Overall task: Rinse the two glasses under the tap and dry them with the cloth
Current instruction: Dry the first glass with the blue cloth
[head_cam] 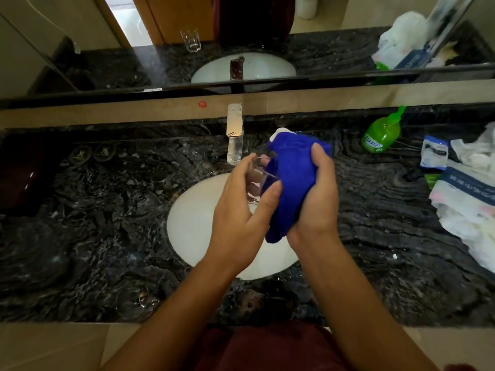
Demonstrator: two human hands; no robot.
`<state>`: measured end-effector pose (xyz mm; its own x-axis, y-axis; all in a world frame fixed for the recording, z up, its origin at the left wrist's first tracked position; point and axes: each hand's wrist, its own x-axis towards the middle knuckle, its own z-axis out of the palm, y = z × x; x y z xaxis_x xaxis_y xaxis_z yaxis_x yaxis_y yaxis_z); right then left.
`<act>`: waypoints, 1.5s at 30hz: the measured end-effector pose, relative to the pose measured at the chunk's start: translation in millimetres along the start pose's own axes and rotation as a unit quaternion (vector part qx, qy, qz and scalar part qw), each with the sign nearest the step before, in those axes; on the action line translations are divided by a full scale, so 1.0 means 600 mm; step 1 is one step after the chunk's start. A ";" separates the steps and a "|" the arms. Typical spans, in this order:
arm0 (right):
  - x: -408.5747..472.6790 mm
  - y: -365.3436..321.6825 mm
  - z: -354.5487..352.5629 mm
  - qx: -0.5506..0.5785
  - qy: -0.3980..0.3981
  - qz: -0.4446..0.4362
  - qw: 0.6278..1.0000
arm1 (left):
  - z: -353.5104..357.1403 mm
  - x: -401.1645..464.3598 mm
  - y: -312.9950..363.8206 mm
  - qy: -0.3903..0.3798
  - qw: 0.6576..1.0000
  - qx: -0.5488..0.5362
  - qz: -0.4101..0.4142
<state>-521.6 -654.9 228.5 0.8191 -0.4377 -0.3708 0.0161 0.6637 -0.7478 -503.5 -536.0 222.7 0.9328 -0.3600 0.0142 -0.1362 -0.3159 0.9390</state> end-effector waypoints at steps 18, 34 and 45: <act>-0.057 0.052 0.002 -0.374 -0.191 -0.252 0.872 | -0.030 0.047 0.026 0.102 0.863 -0.460 -0.180; -0.032 -0.020 0.044 -0.238 -0.138 -0.243 0.930 | -0.033 0.015 0.022 0.000 0.874 -0.467 -0.137; -0.042 0.031 0.034 -0.089 -0.136 -0.020 0.986 | -0.042 0.035 0.010 0.226 0.953 -0.199 0.040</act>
<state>-530.5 -619.4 235.2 0.9441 -0.2657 -0.1949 -0.0290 0.5222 -0.8524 -476.4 -523.2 237.3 0.9855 0.0740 0.1527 -0.1590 0.0872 0.9834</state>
